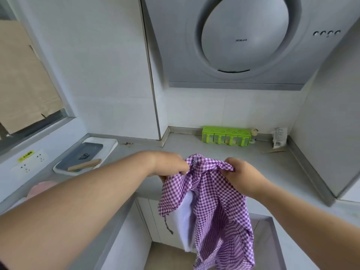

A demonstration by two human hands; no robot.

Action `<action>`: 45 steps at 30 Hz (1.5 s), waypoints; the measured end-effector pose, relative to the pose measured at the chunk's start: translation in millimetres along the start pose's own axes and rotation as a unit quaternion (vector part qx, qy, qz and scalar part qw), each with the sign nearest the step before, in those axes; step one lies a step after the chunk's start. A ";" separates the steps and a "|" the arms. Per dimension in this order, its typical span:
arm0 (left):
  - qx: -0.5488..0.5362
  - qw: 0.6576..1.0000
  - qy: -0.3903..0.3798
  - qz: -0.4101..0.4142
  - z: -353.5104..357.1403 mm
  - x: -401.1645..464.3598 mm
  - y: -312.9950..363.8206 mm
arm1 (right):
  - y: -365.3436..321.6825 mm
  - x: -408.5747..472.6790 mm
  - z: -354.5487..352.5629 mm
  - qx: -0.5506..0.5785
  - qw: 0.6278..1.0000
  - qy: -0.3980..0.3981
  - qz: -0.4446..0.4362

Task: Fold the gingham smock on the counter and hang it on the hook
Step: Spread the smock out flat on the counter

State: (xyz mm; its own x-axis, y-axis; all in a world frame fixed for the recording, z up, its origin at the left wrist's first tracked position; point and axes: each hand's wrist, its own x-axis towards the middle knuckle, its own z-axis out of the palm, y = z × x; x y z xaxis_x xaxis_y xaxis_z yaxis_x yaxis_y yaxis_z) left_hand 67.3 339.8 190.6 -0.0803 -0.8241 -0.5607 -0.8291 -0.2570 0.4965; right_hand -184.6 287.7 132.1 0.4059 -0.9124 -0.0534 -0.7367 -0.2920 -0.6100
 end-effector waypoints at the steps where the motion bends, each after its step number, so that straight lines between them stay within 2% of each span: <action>1: 0.028 0.999 -0.018 -0.009 -2.2 -0.7 -13.6 | -3.6 -0.6 9.1 -0.007 1.000 -0.008 0.005; 4: 0.135 0.987 -0.053 -0.071 -1.8 -7.5 -32.9 | -3.0 -7.6 22.1 -0.045 0.997 -0.054 0.035; 7: 0.188 0.950 -0.163 -0.187 10.3 -13.6 -63.4 | 3.4 -20.1 48.8 -0.153 0.961 -0.220 0.073; 8: 0.199 0.944 -0.170 -0.201 10.9 -13.7 -68.9 | 4.3 -21.0 51.8 -0.216 0.935 -0.269 0.081; 9: 0.202 0.949 -0.146 -0.192 7.3 -14.0 -72.5 | 5.2 -17.6 51.6 -0.282 0.911 -0.294 0.064; 10: 0.203 0.962 -0.086 -0.160 0.3 -13.5 -71.2 | 6.5 -7.2 46.2 -0.336 0.901 -0.273 0.042; 11: 0.200 0.974 0.009 -0.110 -7.3 -11.6 -67.9 | 4.0 6.0 33.9 -0.346 0.917 -0.195 0.029; 12: 0.179 0.973 0.135 -0.062 -15.6 -8.9 -65.7 | -2.6 18.1 17.9 -0.281 0.956 -0.073 0.041; 13: 0.117 0.952 0.283 -0.013 -24.2 -6.2 -63.5 | -12.1 29.6 -1.6 -0.161 0.982 0.079 0.060; 14: 0.037 0.904 0.425 0.033 -29.7 -3.3 -63.1 | -25.1 33.1 -18.6 -0.040 0.971 0.231 0.053; 15: -0.003 0.848 0.522 0.088 -29.2 -1.2 -65.7 | -35.8 30.1 -30.8 0.064 0.937 0.342 0.023; 16: 0.018 0.823 0.553 0.129 -24.2 -2.2 -66.2 | -43.2 23.9 -35.6 0.114 0.910 0.398 -0.016; 17: 0.076 0.844 0.506 0.159 -17.4 1.7 -70.1 | -47.4 18.1 -31.1 0.102 0.913 0.391 -0.056; 18: 0.163 0.899 0.375 0.156 -7.7 5.8 -72.3 | -44.1 14.4 -20.2 0.035 0.941 0.324 -0.096; 19: 0.230 0.946 0.206 0.099 9.0 5.1 -74.8 | -37.4 7.5 -2.0 -0.056 0.977 0.177 -0.101; 20: 0.286 0.956 0.067 0.019 21.7 5.0 -75.3 | -28.5 0.2 17.3 -0.152 0.986 -0.031 -0.065; 21: 0.288 0.956 -0.012 -0.047 31.9 8.8 -79.3 | -17.0 -7.2 34.1 -0.234 0.948 -0.214 -0.039; 22: 0.256 0.961 -0.052 -0.090 36.3 9.5 -81.6 | -8.6 -14.1 43.5 -0.285 0.904 -0.318 -0.014; 23: 0.205 0.972 -0.057 -0.098 38.8 11.6 -84.5 | -1.4 -17.1 45.9 -0.291 0.893 -0.343 -0.002; 26: 0.165 0.986 -0.005 -0.033 28.2 18.8 -82.0 | 14.8 -11.2 26.9 -0.184 0.954 -0.237 0.017; 30: 0.093 0.995 0.016 -0.012 11.7 23.7 -64.6 | 32.2 4.8 -2.1 -0.120 0.976 -0.169 0.061; 33: 0.029 0.997 0.063 -0.014 7.2 36.0 -51.7 | 48.0 13.0 -17.8 -0.076 0.991 -0.088 0.070; 40: -0.114 0.983 0.140 -0.027 -0.6 61.8 -23.9 | 75.6 31.1 -54.8 0.003 0.989 0.054 0.135; 42: -0.142 0.977 0.157 -0.036 -4.9 64.0 -22.5 | 79.9 36.7 -62.8 0.006 0.988 0.066 0.141; 45: -0.125 0.977 0.171 -0.039 -11.1 74.6 -17.4 | 85.2 46.6 -76.4 -0.002 0.987 0.072 0.140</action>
State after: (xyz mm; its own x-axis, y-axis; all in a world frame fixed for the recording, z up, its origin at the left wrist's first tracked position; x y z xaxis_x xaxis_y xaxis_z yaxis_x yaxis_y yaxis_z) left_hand 81.9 277.2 147.5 0.2022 -0.9063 -0.3711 -0.6603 -0.4060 0.6318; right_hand -269.7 198.4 138.1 0.1042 -0.9889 -0.1062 -0.8109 -0.0226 -0.5847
